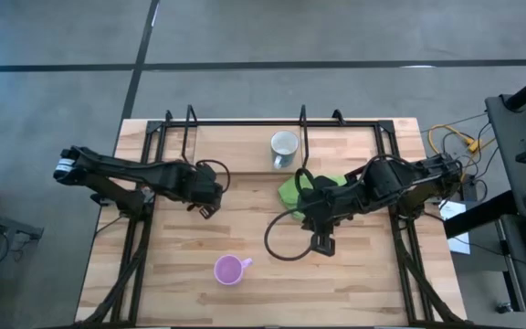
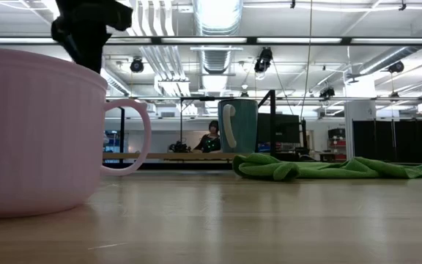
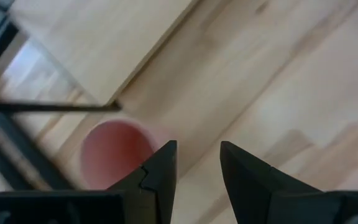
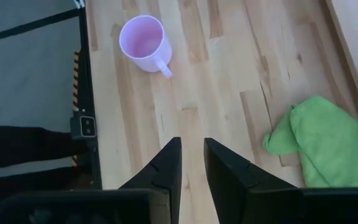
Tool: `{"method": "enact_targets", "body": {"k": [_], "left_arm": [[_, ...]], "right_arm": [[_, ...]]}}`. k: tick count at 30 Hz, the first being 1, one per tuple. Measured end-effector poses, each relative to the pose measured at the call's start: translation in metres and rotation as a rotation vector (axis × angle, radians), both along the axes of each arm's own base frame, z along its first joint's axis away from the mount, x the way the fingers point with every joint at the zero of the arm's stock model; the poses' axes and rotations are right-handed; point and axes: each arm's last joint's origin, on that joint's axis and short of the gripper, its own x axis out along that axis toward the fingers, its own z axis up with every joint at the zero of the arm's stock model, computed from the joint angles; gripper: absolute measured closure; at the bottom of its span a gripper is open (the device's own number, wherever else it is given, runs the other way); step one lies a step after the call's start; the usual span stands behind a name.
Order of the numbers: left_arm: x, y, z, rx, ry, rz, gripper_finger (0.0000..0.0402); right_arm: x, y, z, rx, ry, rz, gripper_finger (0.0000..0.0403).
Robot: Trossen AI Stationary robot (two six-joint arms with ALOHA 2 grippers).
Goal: Stack small to large cups/mugs on shelf
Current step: Put the pink cup on the shelf
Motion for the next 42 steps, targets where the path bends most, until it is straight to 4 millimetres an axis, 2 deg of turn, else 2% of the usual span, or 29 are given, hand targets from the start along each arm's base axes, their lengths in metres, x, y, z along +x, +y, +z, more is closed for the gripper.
{"method": "enact_targets", "body": {"k": [5, 10, 16, 22, 30, 42], "left_arm": [[-0.004, 0.008, -0.001, -0.001, 0.043, 0.048, 0.0292], [-0.004, 0.02, -0.003, -0.169, 0.067, 0.108, 0.0292], [-0.005, 0.038, -0.008, -0.173, 0.09, 0.16, 0.0292], [-0.011, 0.052, -0.024, -0.284, 0.142, 0.197, 0.0292], [-0.007, 0.054, -0.04, -0.297, 0.096, 0.19, 0.0292], [-0.013, 0.06, -0.058, -0.296, 0.142, 0.222, 0.0292]], "right_arm": [[0.0, -0.001, 0.001, -0.014, -0.007, -0.002, 0.0339], [0.0, -0.001, 0.001, -0.015, -0.008, 0.0, 0.0339], [0.0, -0.001, 0.001, -0.015, -0.008, 0.0, 0.0339], [0.0, -0.001, 0.001, -0.014, -0.009, -0.002, 0.0339], [0.0, -0.001, 0.001, -0.014, -0.009, -0.002, 0.0339], [0.0, -0.002, 0.001, -0.016, -0.009, -0.008, 0.0339]]}}
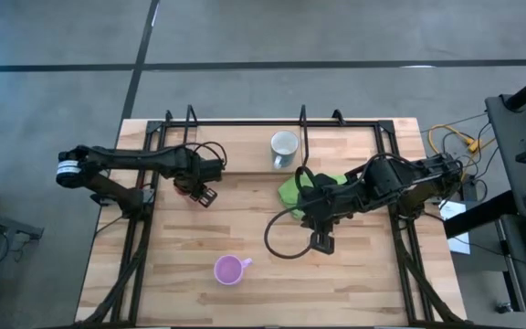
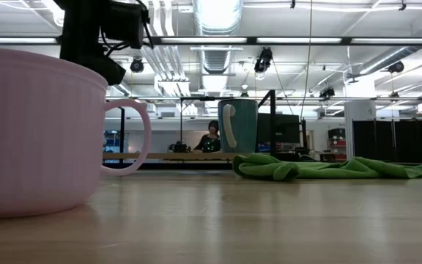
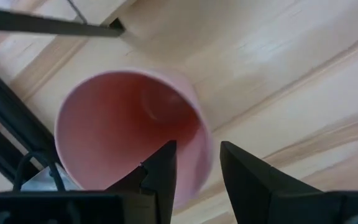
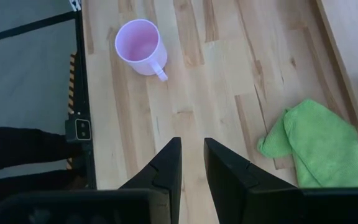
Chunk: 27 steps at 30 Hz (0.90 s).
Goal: Stack small to large cups/mugs on shelf
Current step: Put the pink cup on the shelf
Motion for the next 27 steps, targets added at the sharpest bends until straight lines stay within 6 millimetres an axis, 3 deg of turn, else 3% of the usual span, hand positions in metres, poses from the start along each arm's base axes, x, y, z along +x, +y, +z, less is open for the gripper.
{"method": "enact_targets", "body": {"k": [4, 10, 15, 20, 27], "left_arm": [[-0.001, 0.0, -0.002, -0.003, 0.01, -0.017, 0.0307], [0.002, 0.0, 0.003, -0.014, -0.014, -0.076, 0.039], [0.007, 0.0, 0.013, -0.038, -0.058, -0.102, 0.04], [0.014, 0.001, 0.037, -0.024, -0.134, -0.124, 0.0401], [0.024, 0.003, 0.086, 0.065, -0.286, -0.251, 0.0401]], "right_arm": [[0.0, 0.0, 0.0, -0.004, -0.001, -0.003, 0.0339], [0.001, -0.002, 0.0, -0.02, -0.007, -0.016, 0.0339], [0.002, -0.005, 0.0, -0.023, -0.008, -0.022, 0.0339], [0.002, -0.008, 0.002, -0.029, -0.014, -0.022, 0.0339], [0.004, -0.015, 0.003, -0.033, -0.02, -0.033, 0.0339]]}}
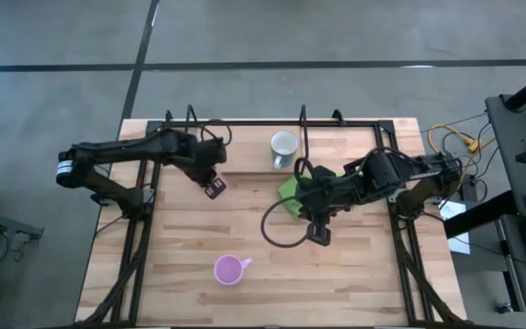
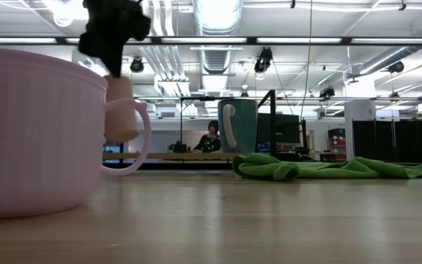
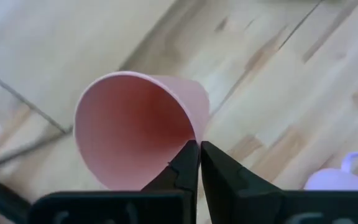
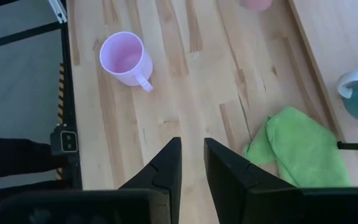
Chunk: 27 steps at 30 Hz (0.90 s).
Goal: Stack small to large cups/mugs on shelf
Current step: Put the pink cup on the shelf
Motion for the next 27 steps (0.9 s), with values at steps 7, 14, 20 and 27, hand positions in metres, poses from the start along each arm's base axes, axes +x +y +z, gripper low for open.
{"method": "enact_targets", "body": {"k": [7, 14, 20, 27], "left_arm": [[0.002, 0.01, 0.026, 0.204, -0.05, -0.11, 0.0401], [0.022, 0.035, 0.008, 0.257, 0.04, -0.177, 0.0401], [0.059, 0.056, -0.004, 0.278, 0.11, -0.269, 0.0402], [0.1, 0.075, -0.001, 0.316, 0.133, -0.374, 0.0402]], "right_arm": [[0.001, -0.004, 0.0, -0.015, -0.002, 0.008, 0.0339], [0.002, -0.008, 0.0, -0.083, -0.019, -0.012, 0.0339], [0.002, -0.009, 0.0, -0.131, -0.03, -0.044, 0.0339], [0.002, -0.009, 0.0, -0.132, -0.03, -0.047, 0.0339]]}}
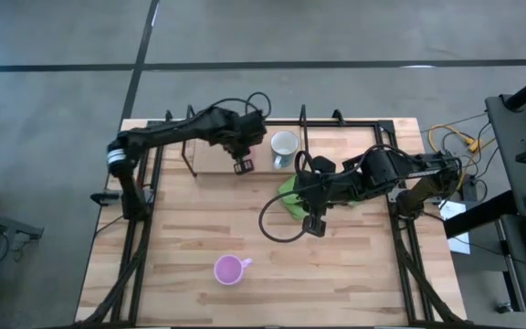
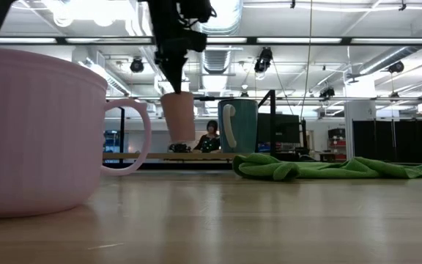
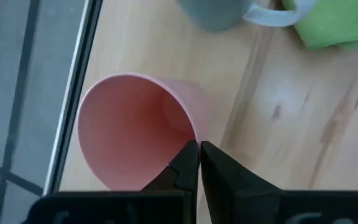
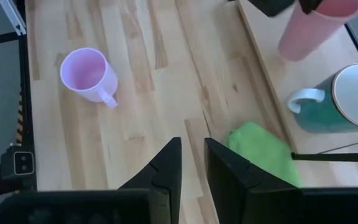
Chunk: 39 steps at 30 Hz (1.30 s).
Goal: Stack small to large cups/mugs on shelf
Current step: Put the pink cup on the shelf
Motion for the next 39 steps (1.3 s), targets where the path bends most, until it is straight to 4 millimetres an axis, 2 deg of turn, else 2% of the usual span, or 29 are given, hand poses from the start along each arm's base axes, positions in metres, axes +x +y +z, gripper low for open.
{"method": "enact_targets", "body": {"k": [5, 10, 39], "left_arm": [[0.014, 0.007, -0.004, 0.014, 0.106, -0.039, 0.0402], [0.023, 0.01, -0.005, 0.022, 0.103, -0.056, 0.0402], [0.023, 0.009, -0.009, 0.0, 0.098, -0.033, 0.0402]], "right_arm": [[0.0, 0.0, 0.0, 0.001, 0.0, -0.001, 0.0339], [0.0, 0.0, 0.0, 0.0, 0.0, -0.001, 0.0339], [0.0, -0.002, 0.0, -0.024, 0.003, 0.025, 0.0339]]}}
